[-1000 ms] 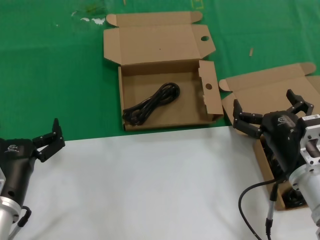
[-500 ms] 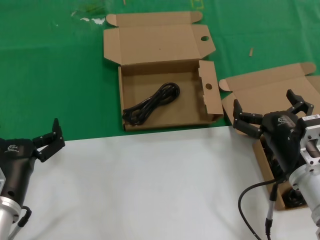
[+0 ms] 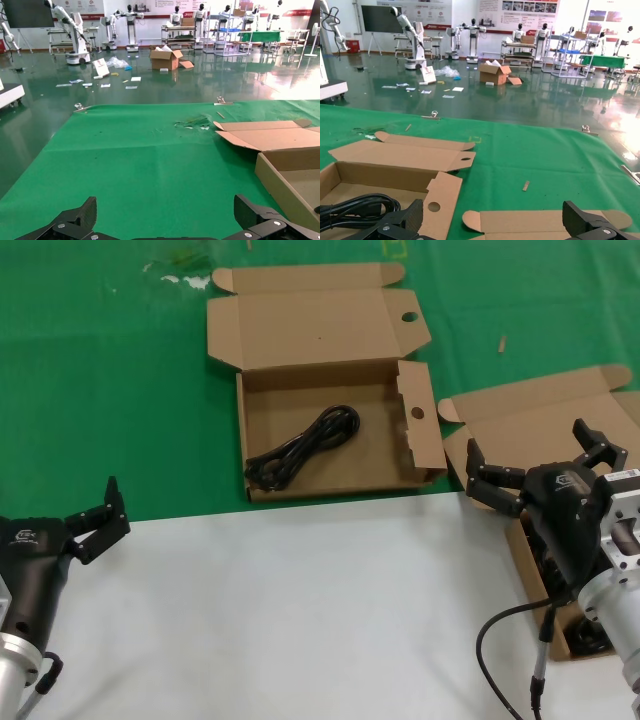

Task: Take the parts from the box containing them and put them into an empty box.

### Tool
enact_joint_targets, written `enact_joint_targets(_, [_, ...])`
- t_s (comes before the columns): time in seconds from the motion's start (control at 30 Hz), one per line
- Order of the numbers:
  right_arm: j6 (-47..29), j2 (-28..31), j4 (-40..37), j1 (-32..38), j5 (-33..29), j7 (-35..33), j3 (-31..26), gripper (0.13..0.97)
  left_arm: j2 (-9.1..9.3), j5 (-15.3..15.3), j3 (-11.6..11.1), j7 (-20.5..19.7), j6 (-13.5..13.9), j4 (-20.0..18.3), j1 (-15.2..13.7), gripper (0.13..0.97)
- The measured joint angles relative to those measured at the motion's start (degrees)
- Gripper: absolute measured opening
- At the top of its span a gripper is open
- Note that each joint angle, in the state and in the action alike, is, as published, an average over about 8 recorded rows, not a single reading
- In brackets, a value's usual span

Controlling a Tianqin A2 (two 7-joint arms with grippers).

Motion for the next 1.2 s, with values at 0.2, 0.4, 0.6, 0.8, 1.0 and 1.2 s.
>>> enact_joint_targets(0.2, [0.0,0.0,0.0,0.0,0.0,0.0,0.0,0.966,0.00,0.0,0.0,0.0,0.0,0.0,0.0,0.966])
enact_joint_targets(0.4, [0.0,0.0,0.0,0.0,0.0,0.0,0.0,0.966,0.00,0.0,0.0,0.0,0.0,0.0,0.0,0.966])
enact_joint_targets(0.6, [0.0,0.0,0.0,0.0,0.0,0.0,0.0,0.966,0.00,0.0,0.0,0.0,0.0,0.0,0.0,0.966])
enact_joint_targets(0.8, [0.0,0.0,0.0,0.0,0.0,0.0,0.0,0.966,0.00,0.0,0.0,0.0,0.0,0.0,0.0,0.966])
enact_joint_targets(1.0, [0.0,0.0,0.0,0.0,0.0,0.0,0.0,0.966,0.00,0.0,0.0,0.0,0.0,0.0,0.0,0.966])
enact_joint_targets(1.2, [0.0,0.0,0.0,0.0,0.0,0.0,0.0,0.966,0.00,0.0,0.0,0.0,0.0,0.0,0.0,0.966])
